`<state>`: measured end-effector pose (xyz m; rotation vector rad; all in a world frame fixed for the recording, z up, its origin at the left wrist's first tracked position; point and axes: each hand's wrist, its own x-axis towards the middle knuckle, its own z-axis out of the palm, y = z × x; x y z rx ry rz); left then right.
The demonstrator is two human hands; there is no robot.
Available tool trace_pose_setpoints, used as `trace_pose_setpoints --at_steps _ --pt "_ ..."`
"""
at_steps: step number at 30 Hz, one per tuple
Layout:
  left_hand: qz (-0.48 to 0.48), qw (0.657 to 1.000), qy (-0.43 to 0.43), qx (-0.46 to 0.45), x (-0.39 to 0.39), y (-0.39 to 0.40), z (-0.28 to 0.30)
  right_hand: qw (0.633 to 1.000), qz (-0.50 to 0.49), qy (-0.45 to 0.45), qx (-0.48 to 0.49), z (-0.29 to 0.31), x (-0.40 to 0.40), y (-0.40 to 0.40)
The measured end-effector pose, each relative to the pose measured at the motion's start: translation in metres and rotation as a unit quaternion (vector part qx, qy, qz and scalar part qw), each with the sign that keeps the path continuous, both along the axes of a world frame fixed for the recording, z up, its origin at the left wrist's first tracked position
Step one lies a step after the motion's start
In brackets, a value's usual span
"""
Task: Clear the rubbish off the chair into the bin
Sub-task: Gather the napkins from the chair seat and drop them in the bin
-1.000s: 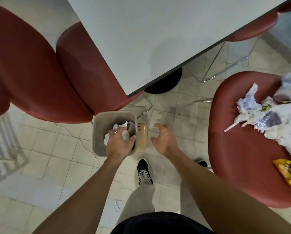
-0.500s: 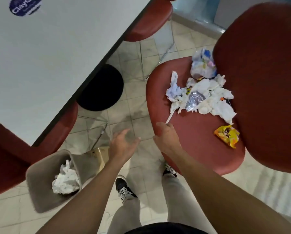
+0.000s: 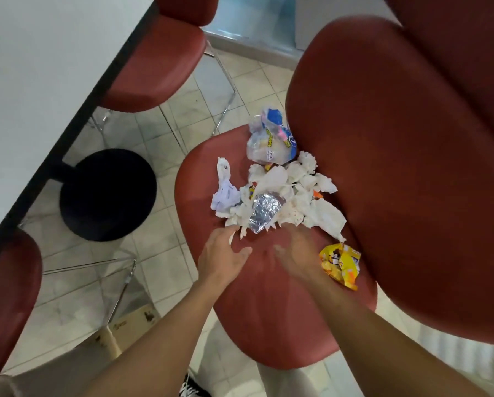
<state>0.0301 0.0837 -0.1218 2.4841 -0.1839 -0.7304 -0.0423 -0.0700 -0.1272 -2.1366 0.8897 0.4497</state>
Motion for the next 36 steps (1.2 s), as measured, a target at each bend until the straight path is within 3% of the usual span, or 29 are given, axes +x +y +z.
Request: trace_pose_setpoints --at_steps 8,15,22,30,36 --pt "-0.033 0.998 -0.05 0.012 0.05 -0.08 -0.055 0.999 -0.037 0.004 -0.008 -0.073 0.027 -0.061" --pt "0.008 0.996 -0.066 0.054 0.058 -0.104 -0.082 0.999 -0.027 0.025 -0.028 -0.108 0.035 -0.074" --pt "0.026 0.997 -0.07 0.011 0.049 -0.094 -0.061 0.999 -0.034 0.03 -0.03 -0.093 0.023 -0.063" --pt "-0.106 0.989 -0.037 0.091 0.051 -0.092 -0.055 0.998 -0.062 -0.012 -0.012 -0.056 0.009 -0.038" --pt "-0.136 0.989 -0.013 0.057 0.042 -0.087 -0.056 0.995 -0.072 -0.061 -0.014 -0.046 -0.003 -0.027"
